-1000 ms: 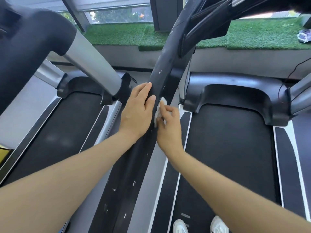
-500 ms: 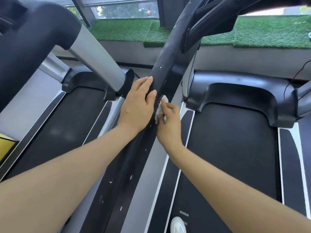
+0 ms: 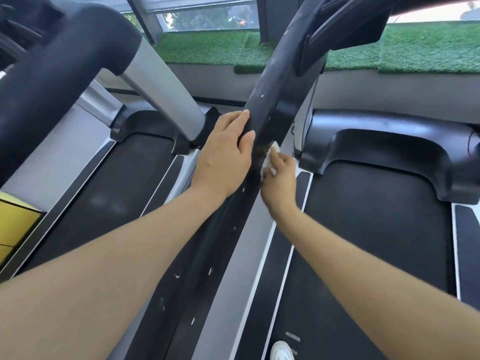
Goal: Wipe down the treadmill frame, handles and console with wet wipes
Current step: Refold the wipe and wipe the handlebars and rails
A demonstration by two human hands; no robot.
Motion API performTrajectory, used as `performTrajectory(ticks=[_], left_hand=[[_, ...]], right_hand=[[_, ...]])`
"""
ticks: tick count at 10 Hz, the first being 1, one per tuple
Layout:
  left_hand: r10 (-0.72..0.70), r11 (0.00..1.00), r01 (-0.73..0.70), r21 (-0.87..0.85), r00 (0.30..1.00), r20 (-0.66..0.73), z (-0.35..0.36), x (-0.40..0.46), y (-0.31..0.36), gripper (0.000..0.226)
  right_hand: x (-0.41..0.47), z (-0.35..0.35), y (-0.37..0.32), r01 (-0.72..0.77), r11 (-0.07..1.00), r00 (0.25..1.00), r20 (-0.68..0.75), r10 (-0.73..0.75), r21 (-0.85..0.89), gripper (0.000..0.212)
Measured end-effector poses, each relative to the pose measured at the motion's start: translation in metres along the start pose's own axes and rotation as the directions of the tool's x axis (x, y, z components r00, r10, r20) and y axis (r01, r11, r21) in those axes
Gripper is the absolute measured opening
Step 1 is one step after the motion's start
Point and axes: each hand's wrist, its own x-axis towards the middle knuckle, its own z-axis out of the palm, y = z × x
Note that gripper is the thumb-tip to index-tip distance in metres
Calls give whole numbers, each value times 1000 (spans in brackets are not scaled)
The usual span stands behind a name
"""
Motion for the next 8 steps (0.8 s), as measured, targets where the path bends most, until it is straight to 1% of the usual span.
performTrajectory(ticks=[1,2,3,4,5,6,7,8], left_hand=[[1,1000,-1,-1,1000,-7,1,1,-2,43],[2,1000,-2,1,1000,-13,2,2,-2,43],[2,1000,-2,5,1000,-13,1,2,-2,42],[-2,1000,2,-9,1000,-11,1,2,-2,42],[-5,1000,4,-15,1000,-13,1,2,-2,42],[3,1000,-3,-7,1000,-9,1,2,-2,43],[-2,1000,2,0,1000,-10,0,2,-1,43],[-2,1000,2,4,1000,-9,0,2,-1,43]], right_hand=[[34,-3,-8,-49,999,999,-18,49,-10,18],[22,-3,0,-4,993,1000,-14,2,-122,21],[-10,-5,27,161,946,987,64,-149,-280,36],[-2,-8,26,251,849,964,44,-261,-464,24],[31,-9,10,205,864,972,-11,-236,-459,20],[30,-8,12,177,883,980,-10,-201,-434,23],[-7,-9,32,229,863,973,80,-216,-450,32],[-19,-10,44,237,869,971,78,-226,-435,38]])
